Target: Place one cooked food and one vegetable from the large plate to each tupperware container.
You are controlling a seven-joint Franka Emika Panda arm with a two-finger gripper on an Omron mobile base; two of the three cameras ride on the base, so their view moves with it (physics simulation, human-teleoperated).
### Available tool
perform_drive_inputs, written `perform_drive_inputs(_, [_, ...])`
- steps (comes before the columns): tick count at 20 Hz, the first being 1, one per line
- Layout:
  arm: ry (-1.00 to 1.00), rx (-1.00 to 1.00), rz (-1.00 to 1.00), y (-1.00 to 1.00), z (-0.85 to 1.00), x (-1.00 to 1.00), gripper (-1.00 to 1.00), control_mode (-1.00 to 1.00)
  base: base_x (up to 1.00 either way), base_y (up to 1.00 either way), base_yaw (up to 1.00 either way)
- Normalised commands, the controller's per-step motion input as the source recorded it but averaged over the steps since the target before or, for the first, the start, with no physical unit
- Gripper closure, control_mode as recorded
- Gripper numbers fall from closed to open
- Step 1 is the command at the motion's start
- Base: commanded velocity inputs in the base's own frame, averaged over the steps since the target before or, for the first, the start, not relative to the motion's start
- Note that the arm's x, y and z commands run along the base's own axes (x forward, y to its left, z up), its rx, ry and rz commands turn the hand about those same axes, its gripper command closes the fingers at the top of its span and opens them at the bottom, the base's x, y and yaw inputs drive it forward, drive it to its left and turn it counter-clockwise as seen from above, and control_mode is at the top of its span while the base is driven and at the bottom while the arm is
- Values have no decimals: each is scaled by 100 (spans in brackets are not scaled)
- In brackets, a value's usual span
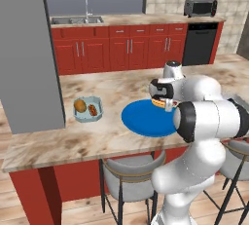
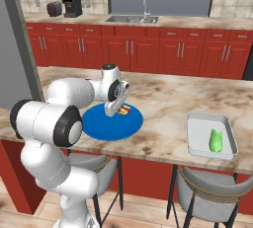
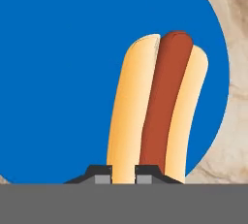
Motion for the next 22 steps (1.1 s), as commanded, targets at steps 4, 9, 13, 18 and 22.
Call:
perform_drive_inputs(4, [0, 0, -51, -95, 64, -28, 100, -100, 0, 0, 0])
perform_drive_inputs(9, [0, -1, -54, -91, 51, -25, 100, -100, 0, 0, 0])
perform_drive_inputs(13, [0, -1, -62, -81, -1, -14, 100, -100, 0, 0, 0])
perform_drive_inputs(18, [0, 3, -64, -88, -10, -5, 100, -100, 0, 0, 0])
perform_drive_inputs(22, [0, 4, -54, -100, 5, 0, 100, -100, 0, 0, 0])
